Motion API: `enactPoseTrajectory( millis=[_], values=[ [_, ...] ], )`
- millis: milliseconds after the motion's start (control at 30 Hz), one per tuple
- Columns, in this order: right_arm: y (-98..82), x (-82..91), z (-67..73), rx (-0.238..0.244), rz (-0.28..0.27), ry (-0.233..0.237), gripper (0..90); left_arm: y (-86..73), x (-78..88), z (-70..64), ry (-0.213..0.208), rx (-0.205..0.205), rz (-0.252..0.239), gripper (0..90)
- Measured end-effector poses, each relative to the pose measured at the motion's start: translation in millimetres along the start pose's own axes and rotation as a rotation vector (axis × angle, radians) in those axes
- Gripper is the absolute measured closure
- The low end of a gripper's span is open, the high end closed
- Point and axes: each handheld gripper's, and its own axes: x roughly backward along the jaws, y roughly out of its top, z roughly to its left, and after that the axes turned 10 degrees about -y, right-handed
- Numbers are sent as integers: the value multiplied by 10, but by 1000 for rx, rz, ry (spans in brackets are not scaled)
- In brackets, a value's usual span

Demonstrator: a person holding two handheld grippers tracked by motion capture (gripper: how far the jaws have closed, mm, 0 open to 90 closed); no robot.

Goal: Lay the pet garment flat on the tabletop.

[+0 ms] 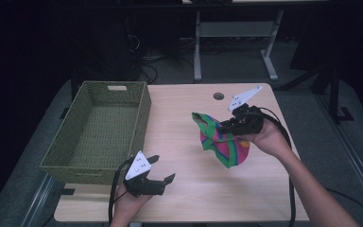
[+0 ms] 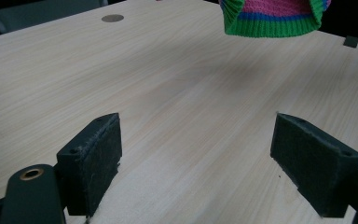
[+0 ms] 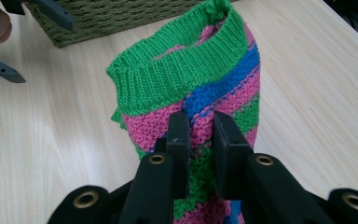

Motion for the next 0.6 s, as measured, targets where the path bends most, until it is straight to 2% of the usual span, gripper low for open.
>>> enactPoseTrajectory(
  millis=[167,333,467,600],
  values=[
    [-55,-7,66,6,7,0,776,0,1,-9,2,-1,0,161],
    [-140,-40,180,-3,3,25,776,3,13,-6,5,-7,0,160],
    [-168,-88,275,16,12,43,776,3,12,-1,4,-7,1,160],
    [-185,-142,312,18,15,50,776,3,15,-9,5,-4,-1,160]
  ],
)
